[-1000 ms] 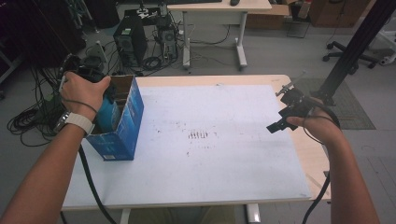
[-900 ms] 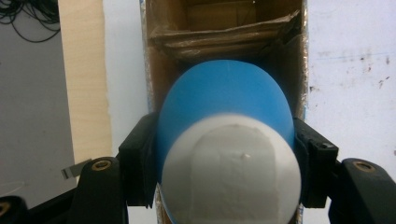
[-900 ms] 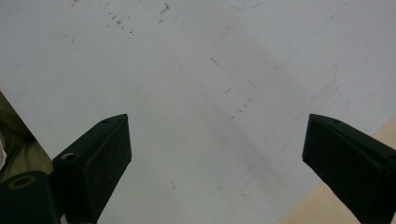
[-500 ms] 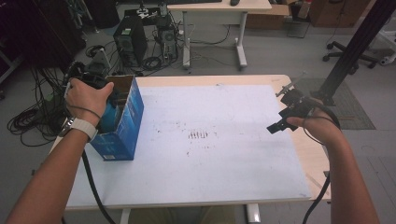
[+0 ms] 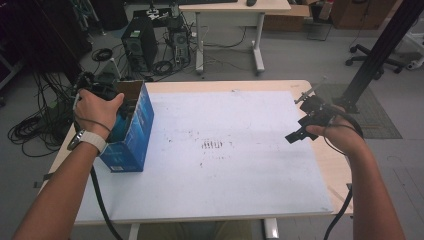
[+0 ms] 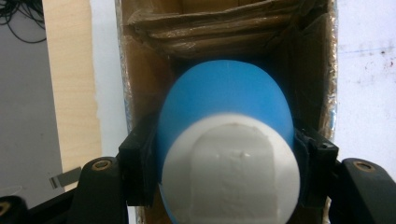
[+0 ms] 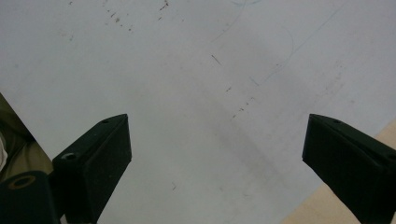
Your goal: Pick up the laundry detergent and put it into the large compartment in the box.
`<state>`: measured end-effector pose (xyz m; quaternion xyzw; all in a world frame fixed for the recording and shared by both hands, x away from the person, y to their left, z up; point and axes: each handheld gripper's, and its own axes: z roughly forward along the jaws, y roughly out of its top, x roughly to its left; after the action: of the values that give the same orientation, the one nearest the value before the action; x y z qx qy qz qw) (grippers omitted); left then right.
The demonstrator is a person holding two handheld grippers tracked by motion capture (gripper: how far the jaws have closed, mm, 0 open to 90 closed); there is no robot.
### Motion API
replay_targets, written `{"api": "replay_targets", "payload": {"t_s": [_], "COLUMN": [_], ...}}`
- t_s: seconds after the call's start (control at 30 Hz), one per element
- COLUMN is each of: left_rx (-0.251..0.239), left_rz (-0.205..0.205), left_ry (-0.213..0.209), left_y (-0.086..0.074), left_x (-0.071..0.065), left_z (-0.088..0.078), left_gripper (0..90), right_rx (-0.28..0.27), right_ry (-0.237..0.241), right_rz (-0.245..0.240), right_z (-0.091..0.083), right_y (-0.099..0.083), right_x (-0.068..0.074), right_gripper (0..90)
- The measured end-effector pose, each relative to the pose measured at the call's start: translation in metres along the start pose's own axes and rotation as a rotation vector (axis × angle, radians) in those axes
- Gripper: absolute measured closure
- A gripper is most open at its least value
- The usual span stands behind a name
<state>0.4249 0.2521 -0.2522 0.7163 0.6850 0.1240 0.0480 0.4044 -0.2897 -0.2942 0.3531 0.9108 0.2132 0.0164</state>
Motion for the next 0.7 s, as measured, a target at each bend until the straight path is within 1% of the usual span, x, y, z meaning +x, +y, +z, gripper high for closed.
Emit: {"api": "replay_targets", "payload": {"t_s": [0.17, 0.3, 0.4, 0.57, 0.7], "left_rx": [0.006, 0.010, 0.005, 0.019, 0.021], "left_rz": [0.002, -0.005, 0.001, 0.001, 0.005], "left_ry": [-0.006, -0.013, -0.009, -0.014, -0.013], "left_y": [-0.002, -0.003, -0.003, -0.004, -0.006], "left_x": [0.000, 0.000, -0.001, -0.001, -0.001], "left_z": [0.007, 0.011, 0.012, 0.019, 0.023], "left_gripper": [37.5, 37.5, 37.4, 37.4, 37.4], "right_rx": [0.003, 0.002, 0.002, 0.002, 0.004], "right_ry": [0.001, 0.001, 0.001, 0.003, 0.003], "right_rz": [0.003, 0.004, 0.003, 0.004, 0.007], "right_z": [0.001, 0.001, 0.002, 0.003, 0.003], "right_y": [-0.001, -0.001, -0.001, -0.001, -0.002], "right_x": [0.000, 0.000, -0.001, 0.000, -0.001], "right_gripper": [8.2, 8.2, 8.2, 8.2, 8.2]}}
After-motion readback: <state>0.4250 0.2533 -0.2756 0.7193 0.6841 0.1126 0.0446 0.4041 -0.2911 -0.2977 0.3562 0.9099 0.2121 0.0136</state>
